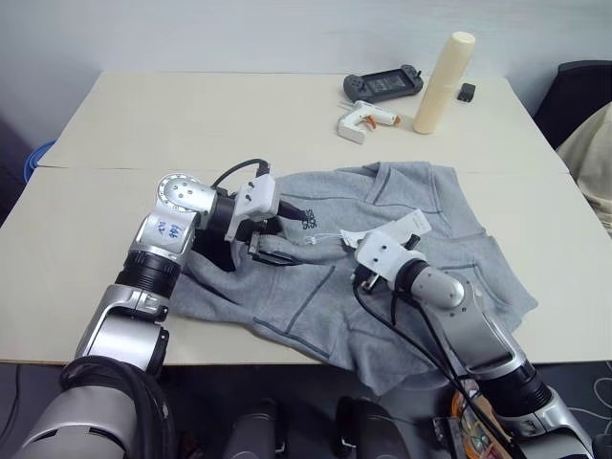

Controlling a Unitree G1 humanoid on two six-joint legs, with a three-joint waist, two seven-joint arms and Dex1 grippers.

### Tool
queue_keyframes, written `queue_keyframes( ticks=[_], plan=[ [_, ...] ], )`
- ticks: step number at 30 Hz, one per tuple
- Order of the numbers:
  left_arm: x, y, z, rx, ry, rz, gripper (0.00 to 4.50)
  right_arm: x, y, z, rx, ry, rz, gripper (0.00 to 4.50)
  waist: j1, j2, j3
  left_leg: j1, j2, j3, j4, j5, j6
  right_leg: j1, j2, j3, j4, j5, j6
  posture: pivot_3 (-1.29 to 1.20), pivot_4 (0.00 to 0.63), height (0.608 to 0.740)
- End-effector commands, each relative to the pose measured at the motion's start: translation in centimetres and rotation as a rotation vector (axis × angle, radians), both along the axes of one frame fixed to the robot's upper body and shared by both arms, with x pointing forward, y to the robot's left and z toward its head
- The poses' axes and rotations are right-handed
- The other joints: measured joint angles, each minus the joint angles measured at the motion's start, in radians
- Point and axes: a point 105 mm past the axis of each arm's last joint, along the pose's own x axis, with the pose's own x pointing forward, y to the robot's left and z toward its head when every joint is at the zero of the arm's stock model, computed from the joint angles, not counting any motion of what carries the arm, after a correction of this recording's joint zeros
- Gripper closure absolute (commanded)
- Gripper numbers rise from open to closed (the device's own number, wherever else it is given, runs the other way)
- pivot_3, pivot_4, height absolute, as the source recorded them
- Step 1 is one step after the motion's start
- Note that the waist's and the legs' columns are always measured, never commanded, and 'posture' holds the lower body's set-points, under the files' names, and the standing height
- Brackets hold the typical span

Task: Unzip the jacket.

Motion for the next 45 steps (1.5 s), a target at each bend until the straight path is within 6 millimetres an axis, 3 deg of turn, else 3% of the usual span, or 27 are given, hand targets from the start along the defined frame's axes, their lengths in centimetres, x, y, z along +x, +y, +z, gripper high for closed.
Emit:
queue_keyframes(
  ticks=[1, 10, 14, 19, 26, 30, 35, 37, 45],
  plan=[
    [0.5, -0.5, 0.2, 0.016, -0.051, -0.006, 0.00, -0.4, 0.5, 1.6, 0.015, -0.054, 0.024, 3.70, 0.000, 0.000, 0.000, 0.000, 0.000, 0.000, 0.000, 0.000, 0.000, 0.000, 0.000, 0.000, 0.000, 0.000, 0.000, 0.00, 0.150, 0.740],
    [1.3, -1.0, -2.9, 0.040, -0.036, 0.035, 0.00, 1.2, -0.4, 1.7, 0.015, -0.095, -0.050, 3.70, -0.005, 0.000, 0.000, 0.000, 0.000, 0.000, 0.000, 0.000, 0.000, 0.000, 0.000, 0.000, 0.001, 0.000, 0.000, 0.00, 0.150, 0.740],
    [1.8, -0.2, -4.4, 0.059, -0.015, 0.085, 0.00, 1.7, -0.8, 1.7, 0.027, -0.114, -0.081, 4.47, -0.012, 0.000, 0.000, 0.000, 0.000, 0.000, 0.000, 0.000, 0.000, 0.000, 0.000, 0.000, 0.001, 0.000, 0.000, 0.00, 0.150, 0.740],
    [2.6, 0.8, -6.2, 0.084, -0.011, 0.176, 0.00, 1.8, -1.8, 2.2, 0.083, -0.130, -0.136, 4.47, -0.015, 0.000, 0.000, 0.001, 0.000, 0.000, 0.000, 0.000, 0.000, 0.000, 0.000, 0.000, 0.001, 0.000, 0.000, 0.00, 0.150, 0.740],
    [2.6, 1.7, -7.0, 0.080, 0.004, 0.203, 0.00, 2.2, -4.3, 3.2, 0.234, -0.153, -0.284, 4.47, -0.015, 0.000, 0.000, 0.002, 0.000, 0.000, 0.000, 0.001, 0.000, 0.000, -0.001, 0.001, 0.004, 0.000, 0.000, 0.00, 0.150, 0.740],
    [2.4, 2.3, -7.4, 0.080, 0.012, 0.214, 0.00, 2.3, -6.8, 3.6, 0.295, -0.164, -0.393, 4.47, -0.016, 0.000, 0.000, 0.002, -0.001, 0.000, 0.000, 0.001, 0.000, 0.000, -0.002, 0.001, 0.004, 0.000, 0.000, 0.00, 0.150, 0.740],
    [2.2, 2.4, -7.5, 0.050, 0.033, 0.226, 0.00, 1.7, -7.5, 2.6, 0.315, -0.117, -0.410, 4.47, -0.018, 0.000, -0.002, 0.002, -0.001, 0.000, 0.000, 0.001, 0.000, 0.000, -0.002, 0.001, 0.004, 0.000, 0.000, 0.00, 0.150, 0.740],
    [2.1, 2.6, -7.7, 0.064, 0.030, 0.224, 0.00, 1.7, -8.6, 2.5, 0.330, -0.114, -0.447, 4.47, -0.018, 0.000, -0.002, 0.003, -0.001, 0.000, -0.001, 0.001, 0.000, 0.000, -0.002, 0.001, 0.005, 0.000, 0.000, 0.00, 0.150, 0.740],
    [2.2, 2.8, -7.8, 0.066, 0.031, 0.241, 0.00, 0.8, -19.9, 5.4, 0.324, -0.254, -0.758, 4.47, -0.016, 0.000, -0.002, 0.003, -0.001, 0.001, -0.001, 0.002, 0.001, 0.000, -0.003, 0.001, 0.005, 0.000, 0.000, 0.00, 0.150, 0.740]
  ],
)
